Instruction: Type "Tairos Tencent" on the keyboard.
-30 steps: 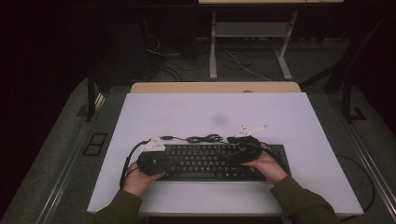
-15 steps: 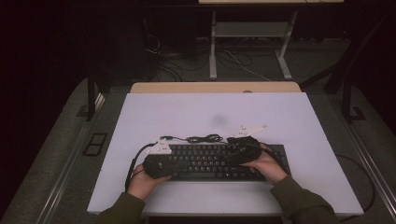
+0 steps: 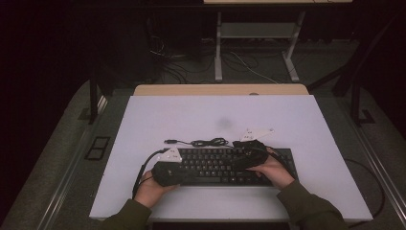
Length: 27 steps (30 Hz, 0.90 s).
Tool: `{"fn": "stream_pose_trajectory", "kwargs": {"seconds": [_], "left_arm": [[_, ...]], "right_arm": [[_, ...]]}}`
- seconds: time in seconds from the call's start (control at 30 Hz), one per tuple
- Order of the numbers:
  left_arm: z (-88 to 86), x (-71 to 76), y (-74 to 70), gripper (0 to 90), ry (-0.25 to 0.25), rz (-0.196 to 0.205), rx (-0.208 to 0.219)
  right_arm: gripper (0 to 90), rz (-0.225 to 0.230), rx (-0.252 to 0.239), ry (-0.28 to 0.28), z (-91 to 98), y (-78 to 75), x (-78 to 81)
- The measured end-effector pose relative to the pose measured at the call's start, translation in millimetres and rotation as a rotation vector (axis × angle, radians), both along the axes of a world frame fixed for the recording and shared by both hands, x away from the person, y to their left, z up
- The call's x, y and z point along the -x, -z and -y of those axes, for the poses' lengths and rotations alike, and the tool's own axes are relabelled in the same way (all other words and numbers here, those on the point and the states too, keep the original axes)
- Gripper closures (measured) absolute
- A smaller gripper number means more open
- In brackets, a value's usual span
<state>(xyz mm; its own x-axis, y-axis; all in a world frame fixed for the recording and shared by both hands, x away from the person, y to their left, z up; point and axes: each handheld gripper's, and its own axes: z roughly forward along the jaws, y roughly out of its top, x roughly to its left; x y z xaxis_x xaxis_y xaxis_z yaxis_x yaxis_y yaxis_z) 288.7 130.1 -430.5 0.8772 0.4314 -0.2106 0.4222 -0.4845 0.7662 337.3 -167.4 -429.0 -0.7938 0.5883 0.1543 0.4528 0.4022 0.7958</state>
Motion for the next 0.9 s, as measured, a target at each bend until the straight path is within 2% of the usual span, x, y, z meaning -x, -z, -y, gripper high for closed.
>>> {"fn": "stream_pose_trajectory", "kwargs": {"seconds": [0.13, 0.3, 0.6, 0.7, 0.9], "left_arm": [[2.1, 0.0, 2.1, 89.0, 0.017, 0.004, -0.035], [3.8, -0.6, 4.9, 89.0, 0.02, 0.003, -0.056], [4.5, -0.5, 6.1, 89.0, 0.021, -0.002, -0.053], [5.9, -0.4, 7.6, 89.0, 0.024, 0.003, -0.075], [6.2, -0.3, 7.0, 89.0, 0.023, 0.006, -0.073]], "right_arm": [[19.3, 0.001, -0.001, 0.001, 0.3, -0.3, 0.0], [19.3, 0.002, -0.001, 0.002, 0.0, -0.3, 0.2], [19.3, 0.004, -0.001, 0.003, 0.0, -0.4, 0.2], [19.3, 0.005, -0.001, 0.003, -0.2, -0.5, 0.4], [19.3, 0.007, 0.002, 0.003, -0.2, -0.5, 0.5]]}}
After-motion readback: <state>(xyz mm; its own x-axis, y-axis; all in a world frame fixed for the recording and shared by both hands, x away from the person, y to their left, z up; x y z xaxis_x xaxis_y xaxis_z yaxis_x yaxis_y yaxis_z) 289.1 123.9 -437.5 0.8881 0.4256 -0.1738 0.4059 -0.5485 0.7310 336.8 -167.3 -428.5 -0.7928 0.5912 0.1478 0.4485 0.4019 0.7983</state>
